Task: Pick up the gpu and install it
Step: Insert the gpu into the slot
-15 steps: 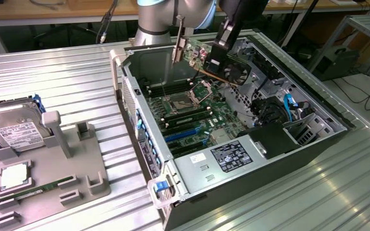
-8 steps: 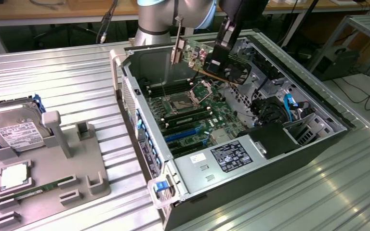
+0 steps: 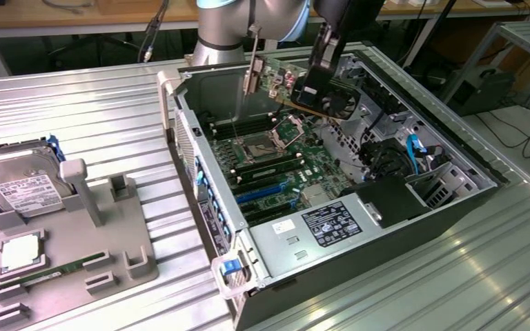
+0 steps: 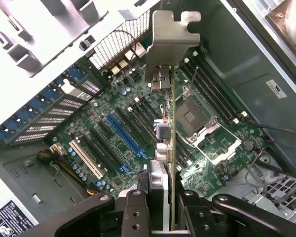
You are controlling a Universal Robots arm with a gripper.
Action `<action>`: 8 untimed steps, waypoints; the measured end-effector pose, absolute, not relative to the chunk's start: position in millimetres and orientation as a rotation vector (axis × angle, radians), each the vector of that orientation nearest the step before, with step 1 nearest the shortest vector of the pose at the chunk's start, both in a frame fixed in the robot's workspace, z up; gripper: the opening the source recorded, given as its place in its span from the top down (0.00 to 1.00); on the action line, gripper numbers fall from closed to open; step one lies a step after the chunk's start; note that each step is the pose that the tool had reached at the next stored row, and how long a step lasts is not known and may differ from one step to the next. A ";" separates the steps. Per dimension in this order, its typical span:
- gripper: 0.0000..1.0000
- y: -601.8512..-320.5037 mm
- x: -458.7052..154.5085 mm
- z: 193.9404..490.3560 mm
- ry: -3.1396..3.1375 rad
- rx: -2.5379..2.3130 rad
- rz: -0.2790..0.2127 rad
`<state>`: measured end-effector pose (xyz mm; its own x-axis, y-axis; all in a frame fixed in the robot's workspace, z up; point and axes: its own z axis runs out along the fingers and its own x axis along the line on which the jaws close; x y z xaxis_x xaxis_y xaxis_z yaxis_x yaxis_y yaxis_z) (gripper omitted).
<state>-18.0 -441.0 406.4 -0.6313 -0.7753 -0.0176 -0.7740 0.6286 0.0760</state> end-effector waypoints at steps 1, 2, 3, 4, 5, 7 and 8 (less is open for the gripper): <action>0.72 -441.0 -18.0 406.5 -2.812 1.357 -0.119; 0.72 -441.0 -18.0 406.4 -2.807 1.367 -0.119; 0.72 -441.0 -18.0 406.4 -2.801 1.377 -0.119; 0.72 -441.0 -17.9 406.5 -2.796 1.388 -0.119; 0.72 -441.0 -18.0 406.4 -2.791 1.398 -0.119; 0.72 -441.0 -18.0 406.4 -2.779 1.419 -0.118; 0.72 -441.0 -18.0 406.4 -2.774 1.429 -0.118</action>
